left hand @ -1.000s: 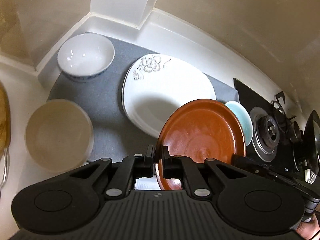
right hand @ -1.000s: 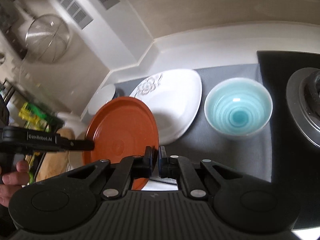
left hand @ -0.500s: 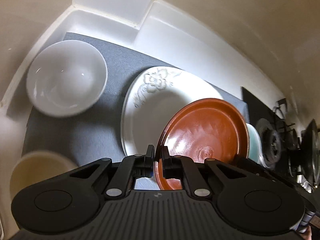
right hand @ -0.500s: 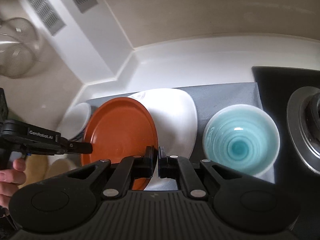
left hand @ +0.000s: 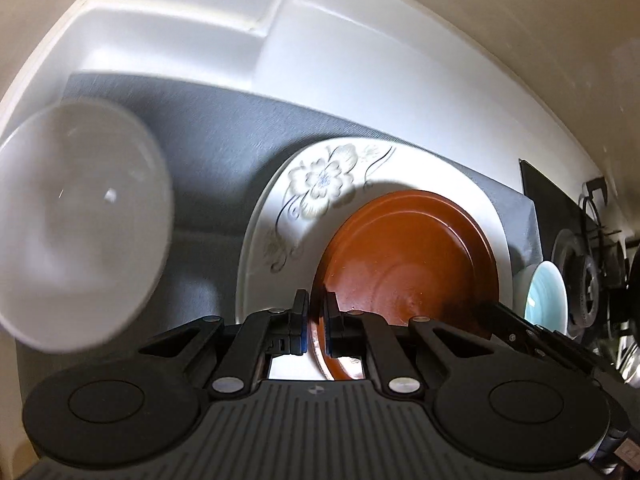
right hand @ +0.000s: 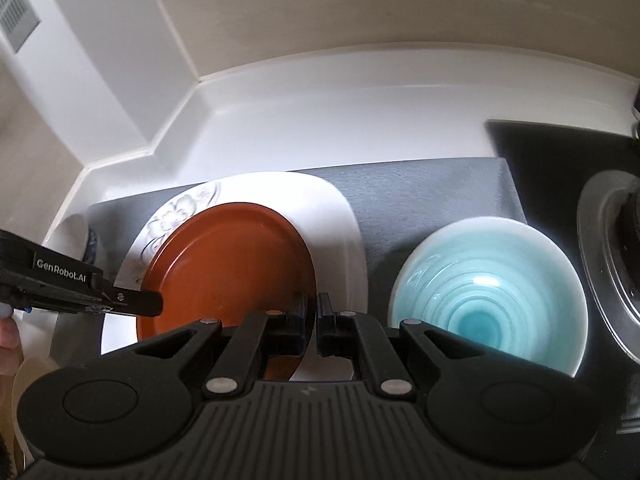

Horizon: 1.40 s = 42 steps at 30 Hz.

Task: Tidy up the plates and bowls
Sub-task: 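Lift the brown plate and lower it onto the stacked floral plates, then move both tools to the white bowl and grasp its rim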

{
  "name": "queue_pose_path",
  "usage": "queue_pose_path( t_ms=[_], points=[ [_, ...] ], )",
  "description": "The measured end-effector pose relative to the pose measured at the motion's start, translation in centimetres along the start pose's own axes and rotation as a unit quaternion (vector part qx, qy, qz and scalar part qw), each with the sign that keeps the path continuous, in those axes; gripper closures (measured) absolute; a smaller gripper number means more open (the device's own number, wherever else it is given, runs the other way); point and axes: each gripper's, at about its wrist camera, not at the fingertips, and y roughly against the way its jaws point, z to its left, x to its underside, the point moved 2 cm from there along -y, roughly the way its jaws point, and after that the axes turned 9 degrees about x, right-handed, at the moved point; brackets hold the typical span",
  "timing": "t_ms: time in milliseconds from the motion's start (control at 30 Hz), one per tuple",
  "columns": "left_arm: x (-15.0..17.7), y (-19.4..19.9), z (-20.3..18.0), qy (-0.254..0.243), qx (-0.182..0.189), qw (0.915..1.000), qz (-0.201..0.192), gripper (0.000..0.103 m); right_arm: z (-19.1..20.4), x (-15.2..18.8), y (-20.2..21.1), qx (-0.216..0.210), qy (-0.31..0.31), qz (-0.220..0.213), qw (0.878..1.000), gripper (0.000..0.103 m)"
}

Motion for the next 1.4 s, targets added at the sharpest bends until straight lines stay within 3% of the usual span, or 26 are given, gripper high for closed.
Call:
queue_pose_path(
  t_ms=[200, 400, 467, 500, 533, 567, 633, 733, 800, 867, 933, 1000, 1133, 1300, 1400],
  points=[
    [-0.4, -0.2, -0.3, -0.021, -0.002, 0.9997, -0.013, 0.097, 0.7, 0.1, -0.6, 0.028, 0.039, -0.035, 0.998, 0.097],
    [-0.3, 1.2, -0.4, -0.038, -0.031, 0.9986, -0.023, 0.094, 0.6, 0.0, -0.9, 0.015, 0.023, -0.031, 0.999, 0.093],
    [-0.1, 2.3, -0.5, -0.050, -0.038, 0.9975, -0.033, 0.078, 0.6, -0.1, -0.5, 0.010, 0.016, -0.042, 0.999, 0.076],
    [0.1, 3.0, -0.5, -0.053, -0.030, 0.9975, -0.038, 0.073, 0.7, -0.2, -0.3, 0.008, 0.018, -0.047, 0.999, 0.062],
    [0.3, 3.9, -0.4, -0.051, -0.022, 0.9975, -0.045, 0.060, 0.9, -0.3, 0.0, 0.009, 0.019, -0.050, 0.999, 0.055],
    [0.6, 4.9, 0.0, -0.046, -0.020, 0.9972, -0.055, 0.046, 0.9, -0.4, 0.4, 0.008, 0.017, -0.055, 0.998, 0.054],
    [1.5, 7.3, 1.0, -0.035, -0.020, 0.9957, -0.083, 0.038, 1.1, -0.7, 1.5, 0.002, 0.005, -0.063, 0.998, 0.053],
    [3.4, 11.3, 3.0, -0.030, -0.037, 0.9856, -0.162, 0.040, 2.5, -0.9, 3.0, -0.037, 0.002, -0.066, 0.997, 0.049],
    [4.7, 12.8, 4.3, -0.041, -0.098, 0.9707, -0.216, 0.041, 4.4, -0.9, 3.6, -0.070, 0.006, -0.060, 0.996, 0.043],
    [5.4, 13.0, 5.6, -0.037, -0.127, 0.9629, -0.235, 0.058, 6.7, -0.8, 4.0, -0.102, 0.016, -0.058, 0.993, 0.035],
    [5.5, 12.7, 7.4, -0.003, -0.105, 0.9680, -0.228, 0.071, 9.2, -0.9, 4.0, -0.134, 0.027, -0.052, 0.989, 0.032],
    [5.3, 12.3, 9.0, 0.038, -0.075, 0.9717, -0.221, 0.074, 11.5, -1.1, 3.5, -0.157, 0.049, -0.043, 0.985, 0.032],
    [5.1, 11.9, 10.6, 0.072, -0.059, 0.9711, -0.220, 0.077, 15.0, -1.5, 2.0, -0.176, 0.075, -0.023, 0.981, 0.033],
    [5.4, 11.0, 11.5, 0.078, -0.055, 0.9731, -0.209, 0.081, 17.1, -1.6, -0.4, -0.167, 0.086, 0.002, 0.982, 0.040],
    [4.8, 10.6, 12.0, 0.095, -0.042, 0.9728, -0.207, 0.083, 18.0, -1.8, -1.9, -0.155, 0.097, 0.012, 0.983, 0.051]
  ],
)
